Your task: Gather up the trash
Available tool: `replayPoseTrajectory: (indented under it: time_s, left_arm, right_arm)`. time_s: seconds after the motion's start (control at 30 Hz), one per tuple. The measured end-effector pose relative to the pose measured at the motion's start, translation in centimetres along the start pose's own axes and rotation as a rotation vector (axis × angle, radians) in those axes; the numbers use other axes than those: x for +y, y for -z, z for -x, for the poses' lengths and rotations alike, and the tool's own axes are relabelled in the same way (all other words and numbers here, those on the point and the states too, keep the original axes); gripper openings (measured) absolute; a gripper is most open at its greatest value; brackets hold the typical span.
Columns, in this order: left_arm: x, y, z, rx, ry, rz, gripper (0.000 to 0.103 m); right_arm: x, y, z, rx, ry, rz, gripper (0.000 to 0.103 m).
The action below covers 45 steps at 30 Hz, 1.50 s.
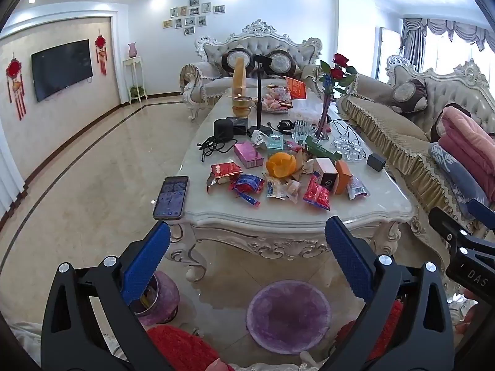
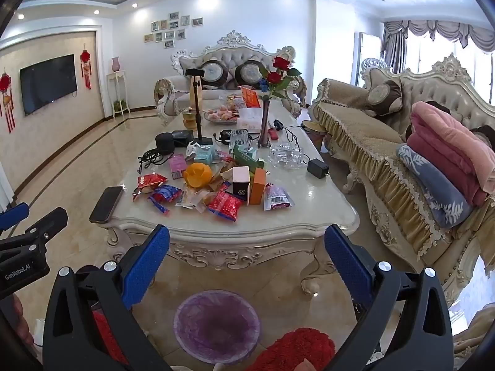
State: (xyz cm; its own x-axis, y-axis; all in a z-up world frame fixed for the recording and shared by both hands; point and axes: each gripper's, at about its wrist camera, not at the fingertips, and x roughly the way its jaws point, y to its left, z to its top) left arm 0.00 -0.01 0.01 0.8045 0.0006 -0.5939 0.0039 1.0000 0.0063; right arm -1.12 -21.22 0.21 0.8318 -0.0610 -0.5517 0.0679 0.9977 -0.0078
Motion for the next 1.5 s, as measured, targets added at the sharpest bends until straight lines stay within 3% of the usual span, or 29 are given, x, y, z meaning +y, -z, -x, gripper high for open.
replayPoseTrajectory:
  time_s: [1.5]
  left_arm:
    - [1.1, 0.0, -0.7, 0.01, -0.001, 0.009, 0.097]
  right_arm:
    - [-0.3, 0.0, -0.5, 0.022, 0.01, 0.002, 0.095]
